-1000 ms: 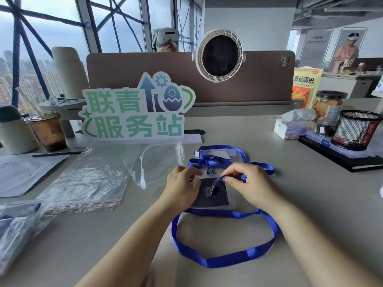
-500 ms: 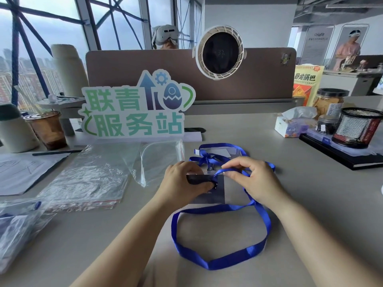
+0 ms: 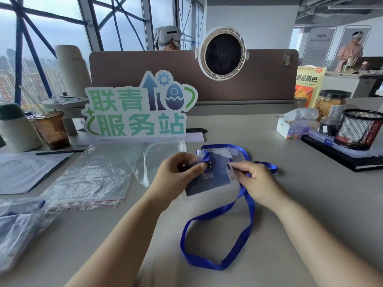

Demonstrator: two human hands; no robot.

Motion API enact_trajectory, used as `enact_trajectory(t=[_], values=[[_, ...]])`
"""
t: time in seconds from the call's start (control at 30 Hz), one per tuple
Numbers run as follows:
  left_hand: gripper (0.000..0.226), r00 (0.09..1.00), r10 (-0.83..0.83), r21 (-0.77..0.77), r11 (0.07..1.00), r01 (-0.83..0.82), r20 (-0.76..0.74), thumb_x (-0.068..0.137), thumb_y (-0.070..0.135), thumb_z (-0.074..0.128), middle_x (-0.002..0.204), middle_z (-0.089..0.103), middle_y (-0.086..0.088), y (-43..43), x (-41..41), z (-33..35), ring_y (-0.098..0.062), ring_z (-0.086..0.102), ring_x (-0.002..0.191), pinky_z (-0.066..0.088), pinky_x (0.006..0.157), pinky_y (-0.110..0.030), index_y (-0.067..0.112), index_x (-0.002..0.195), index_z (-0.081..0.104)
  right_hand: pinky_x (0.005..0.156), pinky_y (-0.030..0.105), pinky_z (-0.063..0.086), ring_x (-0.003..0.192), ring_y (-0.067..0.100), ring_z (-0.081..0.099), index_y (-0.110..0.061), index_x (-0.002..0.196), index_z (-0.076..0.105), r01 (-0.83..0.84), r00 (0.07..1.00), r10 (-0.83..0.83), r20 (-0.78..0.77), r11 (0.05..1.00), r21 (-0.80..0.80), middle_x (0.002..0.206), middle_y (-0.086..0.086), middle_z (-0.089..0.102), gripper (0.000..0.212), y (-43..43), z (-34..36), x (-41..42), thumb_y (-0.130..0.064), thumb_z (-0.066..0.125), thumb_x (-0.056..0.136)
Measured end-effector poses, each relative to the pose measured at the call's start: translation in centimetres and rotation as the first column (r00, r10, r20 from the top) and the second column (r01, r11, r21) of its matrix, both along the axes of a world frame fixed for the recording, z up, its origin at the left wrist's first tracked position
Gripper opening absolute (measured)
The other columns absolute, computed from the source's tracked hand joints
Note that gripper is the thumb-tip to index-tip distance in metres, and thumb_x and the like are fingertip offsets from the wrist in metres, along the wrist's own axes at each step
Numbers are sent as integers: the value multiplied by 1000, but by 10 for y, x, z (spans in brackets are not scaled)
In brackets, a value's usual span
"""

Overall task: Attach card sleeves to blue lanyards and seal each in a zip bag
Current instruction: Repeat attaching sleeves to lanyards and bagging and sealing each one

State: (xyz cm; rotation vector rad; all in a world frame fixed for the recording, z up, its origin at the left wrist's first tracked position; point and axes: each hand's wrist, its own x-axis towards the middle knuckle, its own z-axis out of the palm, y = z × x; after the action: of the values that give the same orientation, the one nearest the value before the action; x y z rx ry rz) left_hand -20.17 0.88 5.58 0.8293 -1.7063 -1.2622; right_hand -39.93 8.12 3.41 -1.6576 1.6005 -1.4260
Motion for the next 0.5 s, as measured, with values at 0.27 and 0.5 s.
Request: enact_trajectory(t=[0.27,0.5], values=[[17,866,491,-273,850,-450,101,78,34,73,88,65,5,-18,2,-8,-15,60,85,47,69,-27,22,87,64,78,25,37,73,-4,49,-23,88,70,-25,769,-65,-636,991,-131,69,-24,54,9,-2,-1,11,-24,64,81],[20,868,436,-658,730,-187,237,79,28,73,91,56,10,-3,-7,-7,-12,37,90,25,74,-22,20,96,70,77,15,43,87,6,59,-19,90,66,9,931,-98,-352,969,-246,86,-12,66,11,9,16,19,-14,71,80]])
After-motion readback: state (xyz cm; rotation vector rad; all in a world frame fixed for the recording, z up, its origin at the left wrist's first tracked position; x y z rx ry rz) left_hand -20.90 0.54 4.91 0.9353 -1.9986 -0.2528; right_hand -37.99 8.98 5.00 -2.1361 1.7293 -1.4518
